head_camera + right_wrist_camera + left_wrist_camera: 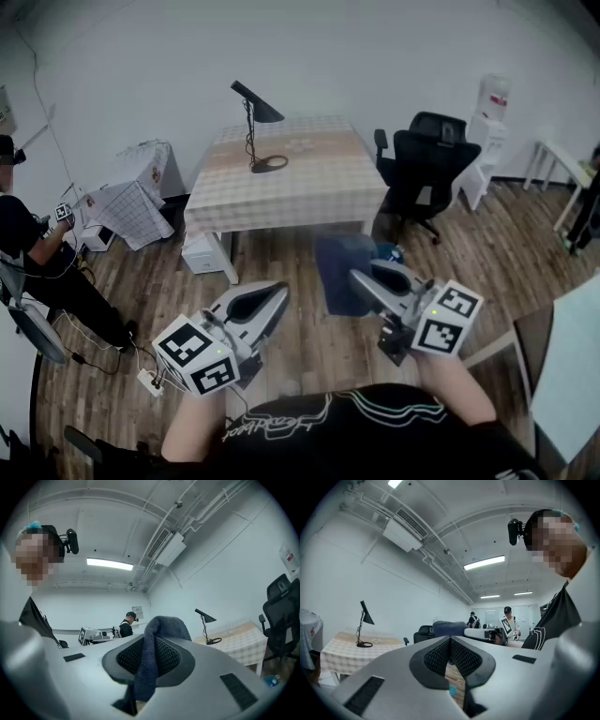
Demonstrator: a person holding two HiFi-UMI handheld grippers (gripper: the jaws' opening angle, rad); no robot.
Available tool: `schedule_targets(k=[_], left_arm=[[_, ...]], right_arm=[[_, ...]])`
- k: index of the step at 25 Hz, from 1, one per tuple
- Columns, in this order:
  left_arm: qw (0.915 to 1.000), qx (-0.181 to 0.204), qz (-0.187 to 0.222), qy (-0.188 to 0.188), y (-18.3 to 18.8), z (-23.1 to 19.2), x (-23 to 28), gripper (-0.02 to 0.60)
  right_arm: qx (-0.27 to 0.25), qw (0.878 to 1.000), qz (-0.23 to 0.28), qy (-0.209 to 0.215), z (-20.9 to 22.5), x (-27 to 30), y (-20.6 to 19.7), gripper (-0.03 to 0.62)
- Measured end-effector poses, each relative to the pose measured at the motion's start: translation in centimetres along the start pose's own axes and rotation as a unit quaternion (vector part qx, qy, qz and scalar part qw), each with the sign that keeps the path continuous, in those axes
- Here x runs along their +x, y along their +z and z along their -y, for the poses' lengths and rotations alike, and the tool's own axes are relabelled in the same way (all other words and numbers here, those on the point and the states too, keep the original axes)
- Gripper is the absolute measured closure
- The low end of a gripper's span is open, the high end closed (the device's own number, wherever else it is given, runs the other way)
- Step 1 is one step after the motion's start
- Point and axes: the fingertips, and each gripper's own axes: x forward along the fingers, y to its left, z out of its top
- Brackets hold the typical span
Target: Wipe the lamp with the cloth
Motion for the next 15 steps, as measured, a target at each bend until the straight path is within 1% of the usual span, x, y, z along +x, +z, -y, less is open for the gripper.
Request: schedule_targets(k=[5, 10, 15], left_arm=[[0.9999, -0.013, -0.005, 0.007, -0.8, -0.7, 1.1, 0.581], [0.9992, -0.036, -0.003, 0.015, -1.7, -2.4, 2.0, 0.581], [0.9992, -0.038, -0.01, 0.01, -3.5, -4.5, 3.7, 0.581]], right_arm=[[0.003, 1.0, -0.004, -0.006, 1.3, -0.3, -0.7, 0.537], [0.011, 1.0, -0.012, -0.009, 3.2, 0.1, -1.7, 0.537], [0.03, 0.999, -0.018, -0.016, 6.2, 1.0, -3.5, 0.537]])
